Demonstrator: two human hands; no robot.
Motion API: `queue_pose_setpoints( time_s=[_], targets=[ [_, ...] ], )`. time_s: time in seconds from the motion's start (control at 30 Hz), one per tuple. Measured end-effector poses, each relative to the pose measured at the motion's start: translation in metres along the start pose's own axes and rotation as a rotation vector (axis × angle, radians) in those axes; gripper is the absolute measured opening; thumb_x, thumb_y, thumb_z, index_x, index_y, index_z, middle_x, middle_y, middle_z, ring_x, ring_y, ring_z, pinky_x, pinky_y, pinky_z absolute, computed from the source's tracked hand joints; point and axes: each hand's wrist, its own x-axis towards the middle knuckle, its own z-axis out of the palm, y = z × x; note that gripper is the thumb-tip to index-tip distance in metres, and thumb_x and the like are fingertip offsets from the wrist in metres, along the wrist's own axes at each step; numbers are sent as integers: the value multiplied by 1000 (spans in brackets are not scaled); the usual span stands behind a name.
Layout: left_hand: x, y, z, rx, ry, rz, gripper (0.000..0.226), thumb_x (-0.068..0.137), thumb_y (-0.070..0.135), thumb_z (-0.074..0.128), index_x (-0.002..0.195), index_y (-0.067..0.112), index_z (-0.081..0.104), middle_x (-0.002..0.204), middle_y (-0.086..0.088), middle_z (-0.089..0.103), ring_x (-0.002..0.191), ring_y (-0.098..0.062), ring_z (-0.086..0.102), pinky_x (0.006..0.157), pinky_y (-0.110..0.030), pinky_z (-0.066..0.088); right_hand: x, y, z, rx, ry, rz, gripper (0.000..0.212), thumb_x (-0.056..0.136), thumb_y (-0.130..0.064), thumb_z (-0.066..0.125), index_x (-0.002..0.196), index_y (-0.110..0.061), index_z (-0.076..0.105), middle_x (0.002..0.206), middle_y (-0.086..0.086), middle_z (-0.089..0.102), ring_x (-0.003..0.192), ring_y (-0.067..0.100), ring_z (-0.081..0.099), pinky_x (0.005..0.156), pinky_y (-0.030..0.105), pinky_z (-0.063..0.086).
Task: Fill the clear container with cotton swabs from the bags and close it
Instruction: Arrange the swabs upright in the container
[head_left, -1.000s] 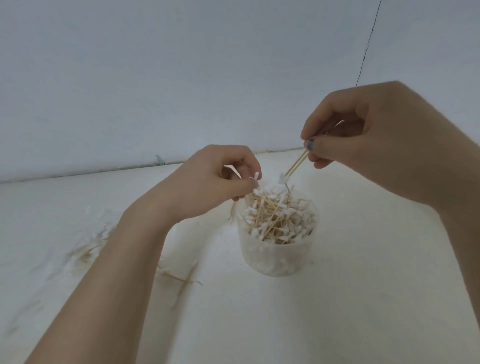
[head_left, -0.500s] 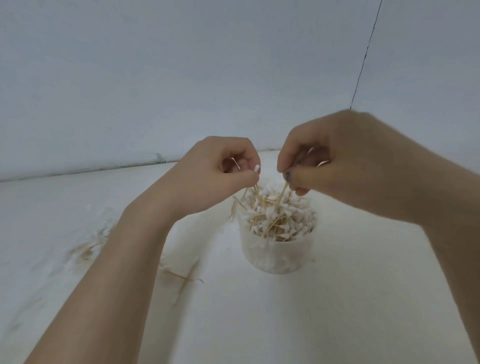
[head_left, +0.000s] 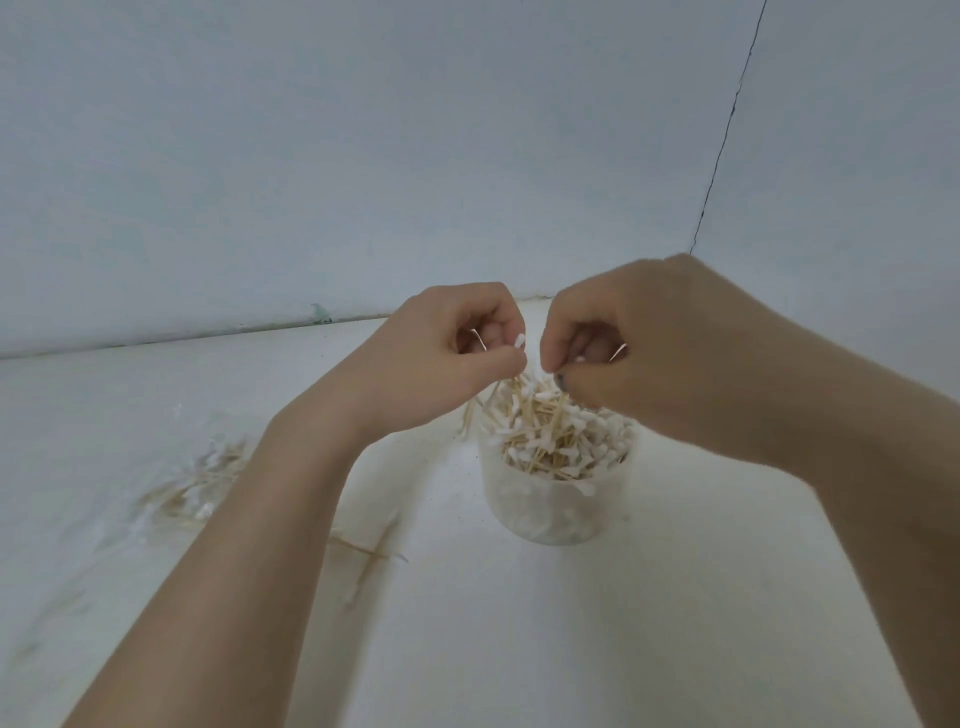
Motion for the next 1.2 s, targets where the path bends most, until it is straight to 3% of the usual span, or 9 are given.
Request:
queue_pose_setpoints(
  time_s=[0.17, 0.4, 0.57, 0.67, 0.73, 0.83, 0.93, 1.03, 1.2],
  targets=[
    [0, -1, -4, -18, -75, -18, 8, 84, 24, 70, 86, 19, 63, 76, 0, 53, 68, -20, 49, 66, -36, 42, 3, -3, 28, -94, -90, -12, 22, 81, -8, 66, 78, -29, 71, 75, -17, 61, 73, 1, 62, 68, 23, 51],
    [-5, 3, -9, 41, -144, -107, 12, 94, 25, 67, 85, 19, 62, 83, -13, 61, 62, -16, 55, 61, -23, 41, 1, 3, 9, -11, -145, 43, 15, 80, -18, 69, 78, -33, 71, 74, -19, 71, 71, -6, 65, 69, 17, 53],
    [-5, 5, -10, 48, -124, -131, 24, 99, 33, 62, 82, 17, 66, 68, 8, 62, 64, -11, 60, 63, -18, 46, 3, 3, 19, -6, -169, 78, 21, 79, -11, 66, 75, -32, 71, 73, -20, 69, 66, -3, 65, 60, 17, 55],
    [-5, 2, -9, 61, -154, -154, 21, 98, 26, 61, 85, 11, 68, 65, 10, 61, 67, -13, 61, 73, -30, 52, 4, 3, 28, -16, -250, 103, 25, 80, -7, 64, 76, -30, 72, 75, -14, 70, 70, 0, 68, 67, 24, 59],
    [-6, 1, -7, 96, -199, -172, 14, 94, 24, 65, 85, 15, 68, 70, 5, 62, 65, -12, 60, 63, -26, 47, 3, 4, 26, 13, -279, 106, 27, 80, -6, 62, 79, -31, 72, 78, -15, 72, 73, 0, 69, 73, 28, 60],
    [-6, 0, -7, 109, -200, -174, 13, 93, 24, 70, 82, 19, 66, 76, 1, 63, 61, -10, 57, 56, -17, 41, 2, 3, 15, 45, -248, 74, 29, 79, -8, 62, 81, -35, 72, 79, -20, 72, 70, -2, 67, 69, 24, 59],
    [-5, 1, -9, 93, -174, -156, 10, 93, 25, 69, 84, 21, 68, 78, 1, 62, 61, -10, 55, 59, -25, 42, -2, -3, 12, 89, -331, 59, 21, 78, -21, 72, 87, -40, 70, 81, -21, 68, 66, -4, 63, 58, 17, 50],
    [-6, -2, -10, 74, -193, -159, 7, 93, 22, 68, 87, 21, 70, 78, -2, 61, 62, -13, 52, 64, -33, 45, -8, -11, 24, 9, -444, 72, 22, 77, -43, 75, 97, -46, 66, 84, -19, 62, 71, -5, 58, 60, 16, 41],
    [-5, -4, -7, 59, -175, -139, 6, 89, 15, 71, 84, 17, 68, 79, -2, 62, 60, -11, 55, 63, -28, 45, -1, -9, 30, 3, -357, 30, 13, 88, -27, 65, 86, -35, 75, 74, -18, 68, 68, -6, 61, 56, 12, 45]
  ],
)
